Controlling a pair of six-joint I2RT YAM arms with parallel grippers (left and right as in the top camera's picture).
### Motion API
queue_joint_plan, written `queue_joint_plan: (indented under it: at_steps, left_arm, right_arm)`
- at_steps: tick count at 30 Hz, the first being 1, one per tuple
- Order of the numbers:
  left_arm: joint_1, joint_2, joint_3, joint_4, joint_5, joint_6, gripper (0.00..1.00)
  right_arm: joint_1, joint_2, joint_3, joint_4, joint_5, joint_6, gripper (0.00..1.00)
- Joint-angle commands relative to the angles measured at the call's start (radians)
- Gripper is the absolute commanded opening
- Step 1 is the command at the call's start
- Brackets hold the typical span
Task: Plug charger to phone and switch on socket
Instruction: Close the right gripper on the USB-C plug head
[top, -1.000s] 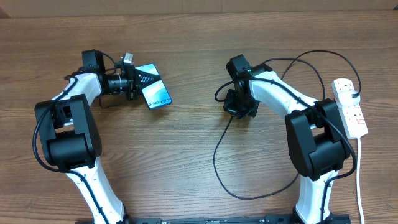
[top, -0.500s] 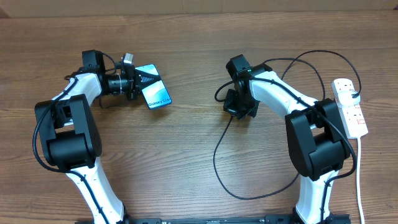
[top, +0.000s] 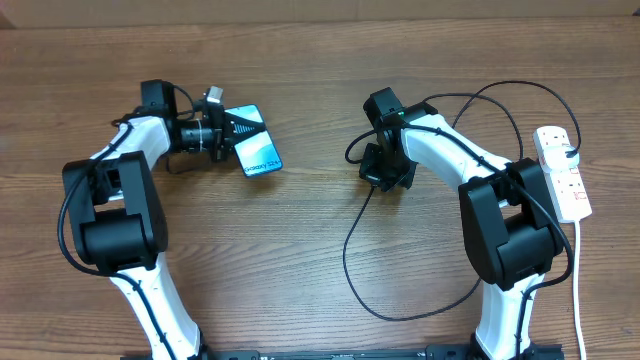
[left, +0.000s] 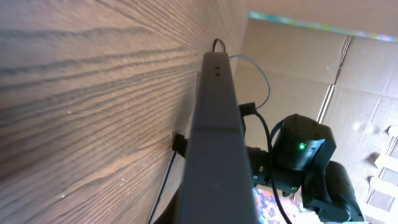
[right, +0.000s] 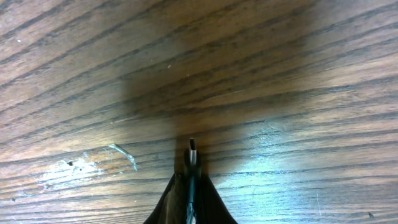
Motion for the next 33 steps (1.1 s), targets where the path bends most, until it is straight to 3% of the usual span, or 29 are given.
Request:
queue_joint_plan:
  at_steps: [1, 19, 25, 33]
  left_arm:
    - [-0.016, -0.037, 0.004, 0.0, 0.059, -0.014, 0.04]
    - [-0.016, -0.037, 0.004, 0.011, 0.13, -0.006, 0.04]
    - [-0.016, -0.037, 0.004, 0.012, 0.13, -0.006, 0.04]
    - [-0.016, -0.037, 0.004, 0.012, 0.127, -0.003, 0.04]
  right_arm:
    - [-0.007, 0.025, 0.002, -0.004, 0.005, -0.019, 0.04]
    - [-0.062, 0.025, 0.001, 0.004, -0.069, -0.029, 0.04]
    - [-0.061, 0.025, 0.001, 0.005, -0.069, -0.029, 0.13]
    - [-0.061, 0.025, 0.001, 0.005, -0.069, -0.029, 0.34]
